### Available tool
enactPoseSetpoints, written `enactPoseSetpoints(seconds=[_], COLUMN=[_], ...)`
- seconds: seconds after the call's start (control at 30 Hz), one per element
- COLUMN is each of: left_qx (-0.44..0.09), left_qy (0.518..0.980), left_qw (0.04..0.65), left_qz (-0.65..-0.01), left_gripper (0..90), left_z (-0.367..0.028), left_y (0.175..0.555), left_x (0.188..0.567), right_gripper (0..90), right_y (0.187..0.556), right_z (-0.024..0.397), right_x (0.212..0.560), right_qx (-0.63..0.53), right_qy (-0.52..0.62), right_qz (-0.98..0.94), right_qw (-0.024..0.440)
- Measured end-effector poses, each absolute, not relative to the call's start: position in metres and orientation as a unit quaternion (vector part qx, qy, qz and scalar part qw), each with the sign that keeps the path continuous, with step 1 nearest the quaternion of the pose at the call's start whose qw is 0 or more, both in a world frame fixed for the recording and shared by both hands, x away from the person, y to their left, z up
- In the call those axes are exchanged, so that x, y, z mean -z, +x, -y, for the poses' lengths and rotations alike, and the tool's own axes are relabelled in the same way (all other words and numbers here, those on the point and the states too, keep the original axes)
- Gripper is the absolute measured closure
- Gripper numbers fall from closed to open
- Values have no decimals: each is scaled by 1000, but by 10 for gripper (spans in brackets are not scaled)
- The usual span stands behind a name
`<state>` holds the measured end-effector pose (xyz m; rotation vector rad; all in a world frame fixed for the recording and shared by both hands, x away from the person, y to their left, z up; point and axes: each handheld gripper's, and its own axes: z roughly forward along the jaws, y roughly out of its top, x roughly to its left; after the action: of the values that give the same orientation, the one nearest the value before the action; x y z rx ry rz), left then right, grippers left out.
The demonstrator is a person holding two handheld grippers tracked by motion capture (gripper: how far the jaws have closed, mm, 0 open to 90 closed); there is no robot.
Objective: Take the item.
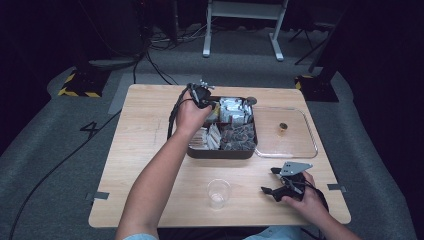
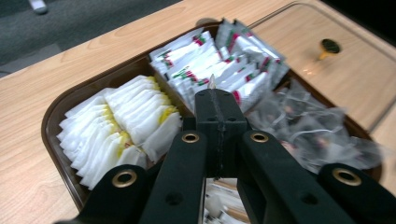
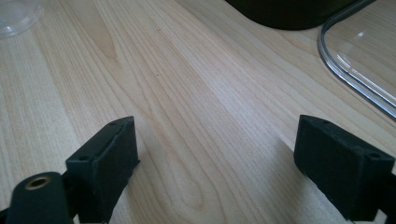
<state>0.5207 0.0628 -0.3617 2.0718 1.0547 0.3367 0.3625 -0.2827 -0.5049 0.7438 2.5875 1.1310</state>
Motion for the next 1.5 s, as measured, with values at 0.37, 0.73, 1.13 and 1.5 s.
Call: enactPoseSetpoints(seconds=[0.37, 0.73, 1.13, 1.5], left_qx=[-121, -113, -113, -97], left_qy=[815, 819, 812, 825], left_qw=[420, 446, 490, 493], left_qz=[-381, -343, -297, -258], left_gripper=[900, 900, 900, 900], left_z=[-72, -80, -85, -71], left_y=[481, 429, 377, 339], left_x=[344, 328, 326, 345], right_gripper=[139, 139, 139, 139], right_y=[366, 366, 366, 366], right_z=[286, 286, 286, 286], right_x=[505, 505, 505, 505], right_qx=[-388, -388, -387, -387], right_qy=[232, 229, 229, 229], right_qz=[-886, -887, -887, -887], right_qw=[102, 101, 101, 101])
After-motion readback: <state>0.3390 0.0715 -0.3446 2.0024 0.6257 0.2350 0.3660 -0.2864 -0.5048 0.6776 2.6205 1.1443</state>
